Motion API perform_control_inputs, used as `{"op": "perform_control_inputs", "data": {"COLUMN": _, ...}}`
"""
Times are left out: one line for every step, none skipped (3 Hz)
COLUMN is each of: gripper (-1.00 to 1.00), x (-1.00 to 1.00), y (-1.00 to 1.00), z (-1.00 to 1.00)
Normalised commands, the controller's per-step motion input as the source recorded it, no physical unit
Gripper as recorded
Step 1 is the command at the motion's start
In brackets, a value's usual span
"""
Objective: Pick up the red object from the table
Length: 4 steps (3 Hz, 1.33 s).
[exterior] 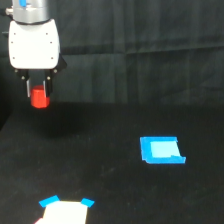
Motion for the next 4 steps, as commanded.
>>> {"op": "perform_control_inputs", "data": {"gripper": -0.94, "x": -0.32, "y": -0.32, "z": 0.34}}
{"op": "perform_control_inputs", "data": {"gripper": -1.0, "x": -0.15, "y": -0.42, "z": 0.05}}
{"op": "perform_control_inputs", "data": {"gripper": -1.0, "x": -0.09, "y": -0.21, "z": 0.46}}
{"op": "perform_control_inputs", "data": {"gripper": -1.0, "x": -0.44, "y": -0.38, "z": -0.34}}
